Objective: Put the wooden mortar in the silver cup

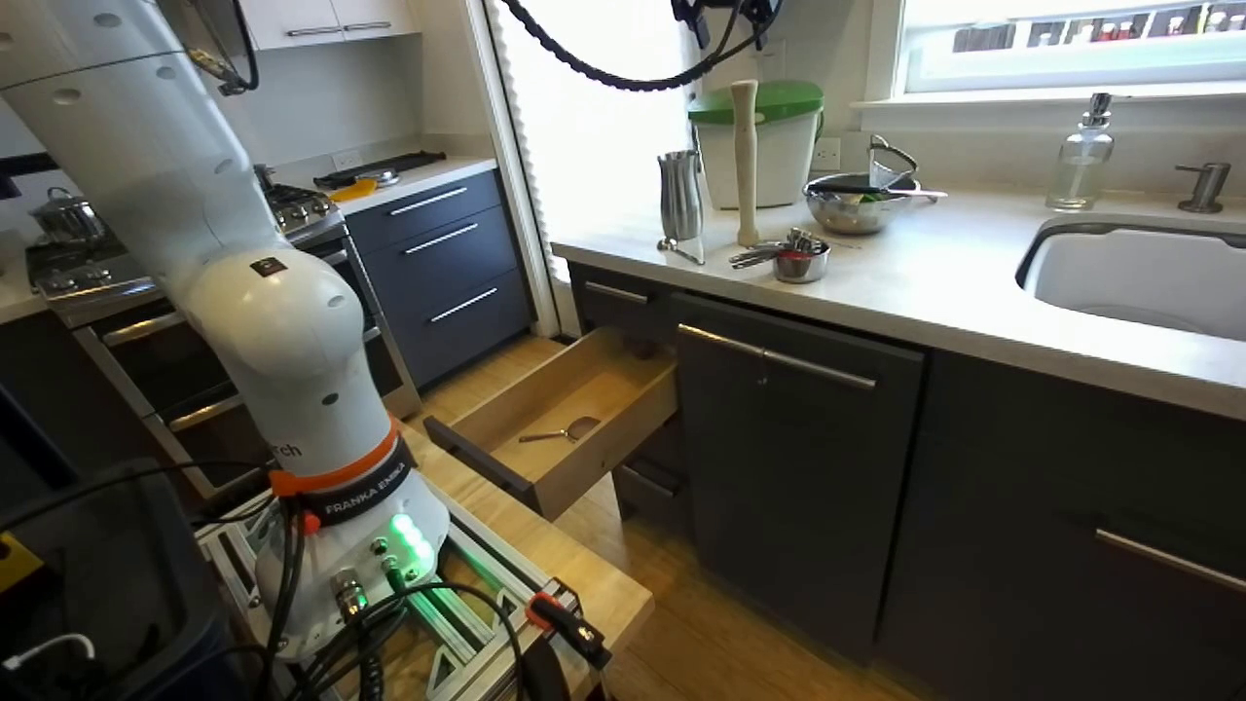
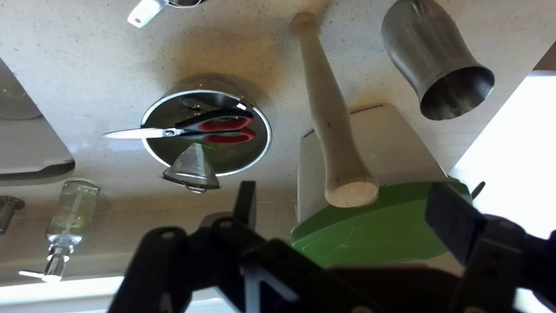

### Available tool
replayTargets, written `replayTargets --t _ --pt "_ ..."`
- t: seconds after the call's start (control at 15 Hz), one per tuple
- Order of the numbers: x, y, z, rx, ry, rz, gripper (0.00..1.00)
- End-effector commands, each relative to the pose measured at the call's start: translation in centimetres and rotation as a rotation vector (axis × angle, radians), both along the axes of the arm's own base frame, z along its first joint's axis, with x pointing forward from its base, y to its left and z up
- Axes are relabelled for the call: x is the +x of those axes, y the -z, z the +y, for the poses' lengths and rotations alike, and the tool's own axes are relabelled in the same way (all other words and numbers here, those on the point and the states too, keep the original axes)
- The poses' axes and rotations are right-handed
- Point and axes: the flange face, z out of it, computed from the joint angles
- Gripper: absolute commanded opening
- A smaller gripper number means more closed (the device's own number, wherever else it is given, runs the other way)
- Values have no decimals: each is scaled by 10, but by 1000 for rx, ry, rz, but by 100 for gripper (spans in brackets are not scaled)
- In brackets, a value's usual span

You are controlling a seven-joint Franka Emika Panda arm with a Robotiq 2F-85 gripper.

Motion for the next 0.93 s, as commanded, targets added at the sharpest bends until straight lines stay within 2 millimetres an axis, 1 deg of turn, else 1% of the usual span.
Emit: replayTargets --t 0.0,0.13,0.27,0.33,0.53,0.87 --pt "10 1 -2 32 -1 24 100" --pt "27 7 -3 61 -6 46 100" --pt "35 10 -4 64 -6 53 100" --pt "39 16 -3 110 -3 49 100" --pt "55 23 3 201 24 7 100" --pt "76 34 0 190 79 -4 100"
